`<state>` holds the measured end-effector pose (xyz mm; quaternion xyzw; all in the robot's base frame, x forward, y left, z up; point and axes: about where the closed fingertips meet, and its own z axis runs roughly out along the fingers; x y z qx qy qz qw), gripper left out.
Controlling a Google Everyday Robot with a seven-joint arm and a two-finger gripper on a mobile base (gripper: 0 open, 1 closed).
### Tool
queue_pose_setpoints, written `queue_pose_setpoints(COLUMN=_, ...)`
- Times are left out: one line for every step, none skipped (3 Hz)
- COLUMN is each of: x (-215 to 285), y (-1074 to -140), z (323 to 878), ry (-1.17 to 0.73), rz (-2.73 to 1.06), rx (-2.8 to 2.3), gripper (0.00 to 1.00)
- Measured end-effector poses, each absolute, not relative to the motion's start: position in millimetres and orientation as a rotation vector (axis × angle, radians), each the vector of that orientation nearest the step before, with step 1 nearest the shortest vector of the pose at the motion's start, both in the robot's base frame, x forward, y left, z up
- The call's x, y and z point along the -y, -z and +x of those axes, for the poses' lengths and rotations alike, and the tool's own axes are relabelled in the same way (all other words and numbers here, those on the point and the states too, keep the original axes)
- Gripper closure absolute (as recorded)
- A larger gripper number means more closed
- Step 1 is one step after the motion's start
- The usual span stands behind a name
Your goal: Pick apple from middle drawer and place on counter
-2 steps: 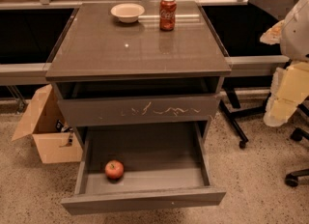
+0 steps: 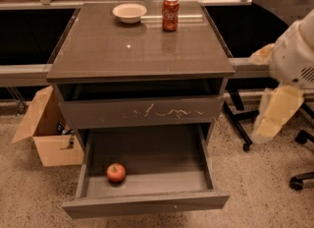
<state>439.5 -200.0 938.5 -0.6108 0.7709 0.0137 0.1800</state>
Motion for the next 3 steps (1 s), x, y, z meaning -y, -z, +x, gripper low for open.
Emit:
queue_pose_setpoints(x=172.6, y=-891.1, z=439.8, ry=-0.227, rz=-1.704, rx=-2.098, gripper=0.00)
queue_pose_setpoints(x=125.1, y=-843.3, z=444.7, ry=-0.463, rz=-1.616, rx=-2.026, gripper=0.00)
queue_pose_setpoints(x=124.0, y=-840.3, z=445.0, ry=-0.475, rz=-1.623, rx=-2.021, gripper=0.00)
